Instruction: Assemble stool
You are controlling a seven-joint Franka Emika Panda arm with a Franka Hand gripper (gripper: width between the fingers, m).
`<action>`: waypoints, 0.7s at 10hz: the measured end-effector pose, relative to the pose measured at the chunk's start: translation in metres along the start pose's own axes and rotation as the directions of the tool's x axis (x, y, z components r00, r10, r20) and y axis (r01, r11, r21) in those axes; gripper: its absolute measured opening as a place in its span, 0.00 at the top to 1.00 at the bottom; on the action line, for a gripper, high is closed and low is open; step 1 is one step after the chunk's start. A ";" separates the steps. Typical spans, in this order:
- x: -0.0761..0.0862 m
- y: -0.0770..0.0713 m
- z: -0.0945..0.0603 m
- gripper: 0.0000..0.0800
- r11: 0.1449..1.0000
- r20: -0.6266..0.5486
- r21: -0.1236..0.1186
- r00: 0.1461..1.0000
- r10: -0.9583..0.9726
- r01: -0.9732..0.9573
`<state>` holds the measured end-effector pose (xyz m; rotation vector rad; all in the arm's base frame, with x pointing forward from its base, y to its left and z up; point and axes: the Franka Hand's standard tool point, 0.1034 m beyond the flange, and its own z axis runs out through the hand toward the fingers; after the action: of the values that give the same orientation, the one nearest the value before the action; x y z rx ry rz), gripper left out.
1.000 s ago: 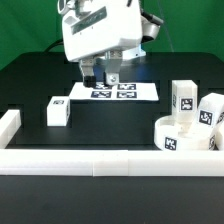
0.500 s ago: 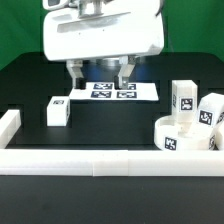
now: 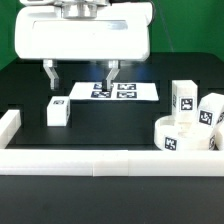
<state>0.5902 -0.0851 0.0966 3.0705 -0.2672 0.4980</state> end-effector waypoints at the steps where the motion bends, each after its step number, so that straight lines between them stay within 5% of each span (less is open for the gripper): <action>1: -0.003 0.014 0.002 0.19 1.000 0.007 -0.008 1.000 -0.030 0.030; 3: -0.017 0.046 0.006 0.19 0.999 0.026 -0.029 0.999 -0.040 0.041; 7: -0.028 0.038 0.008 0.19 0.998 0.251 0.059 0.968 0.008 -0.024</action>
Offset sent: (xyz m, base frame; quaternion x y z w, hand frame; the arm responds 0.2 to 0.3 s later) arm -0.0228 -0.0333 -0.0125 0.0190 -0.0404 -0.0228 0.9987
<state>0.5605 -0.1183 0.0798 3.1925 -0.2858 0.1179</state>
